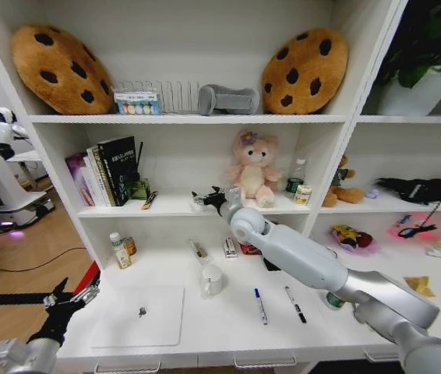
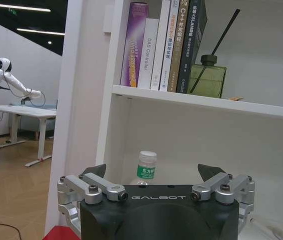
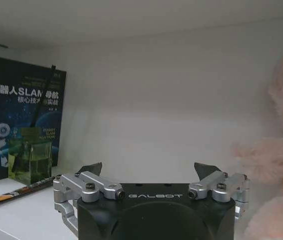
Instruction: Organize the objects on the table.
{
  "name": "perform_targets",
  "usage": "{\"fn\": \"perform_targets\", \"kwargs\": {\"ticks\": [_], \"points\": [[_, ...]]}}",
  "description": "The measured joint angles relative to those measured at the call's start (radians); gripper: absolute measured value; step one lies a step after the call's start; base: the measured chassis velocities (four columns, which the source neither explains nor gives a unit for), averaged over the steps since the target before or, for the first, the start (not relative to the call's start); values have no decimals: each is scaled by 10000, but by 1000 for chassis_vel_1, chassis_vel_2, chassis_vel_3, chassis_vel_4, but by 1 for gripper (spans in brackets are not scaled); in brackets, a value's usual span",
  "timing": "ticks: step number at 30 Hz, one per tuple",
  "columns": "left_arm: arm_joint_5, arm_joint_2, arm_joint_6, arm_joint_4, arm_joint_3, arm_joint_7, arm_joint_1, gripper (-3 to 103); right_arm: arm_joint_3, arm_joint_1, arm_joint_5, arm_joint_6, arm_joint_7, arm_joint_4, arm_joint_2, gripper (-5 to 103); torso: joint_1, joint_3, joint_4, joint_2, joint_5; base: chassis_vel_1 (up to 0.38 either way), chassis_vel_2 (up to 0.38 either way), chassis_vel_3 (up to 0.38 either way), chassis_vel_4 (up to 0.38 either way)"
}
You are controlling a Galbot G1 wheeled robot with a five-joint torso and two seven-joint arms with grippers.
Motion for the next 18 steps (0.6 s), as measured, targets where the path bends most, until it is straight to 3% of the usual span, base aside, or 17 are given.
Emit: {"fn": "perform_targets", "kwargs": {"ticks": [4, 6, 10, 12, 16, 18], "points": [[0, 0, 0, 0, 0, 0, 0, 100, 877, -1141, -243, -39, 108, 1019, -544, 100, 0, 0, 1, 0, 1, 0, 0, 0, 0], [0, 0, 0, 0, -1, -2, 0, 100, 1834, -2560, -734, 30, -94, 1848, -1063, 100, 0, 1, -1, 0, 2, 0, 0, 0, 0], [0, 0, 0, 0, 0, 1, 0, 100, 2667, -3525, -1075, 150, -358, 2501, -1482, 100, 0, 0, -1, 1, 3, 0, 0, 0, 0], [0, 0, 0, 0, 0, -1, 0, 100, 3944, -4926, -1557, 333, -670, 3332, -2085, 100, -1, -1, -3, 1, 0, 0, 0, 0, 0], [0, 0, 0, 0, -1, 2, 0, 100, 5105, -6437, -2023, 581, -910, 3977, -2541, 100, -1, -1, 0, 1, -2, 0, 0, 0, 0], [0, 0, 0, 0, -1, 0, 0, 100, 6631, -8154, -2292, 804, -1034, 4629, -2773, 100, -1, -1, -3, 1, 2, 0, 0, 0, 0]]}}
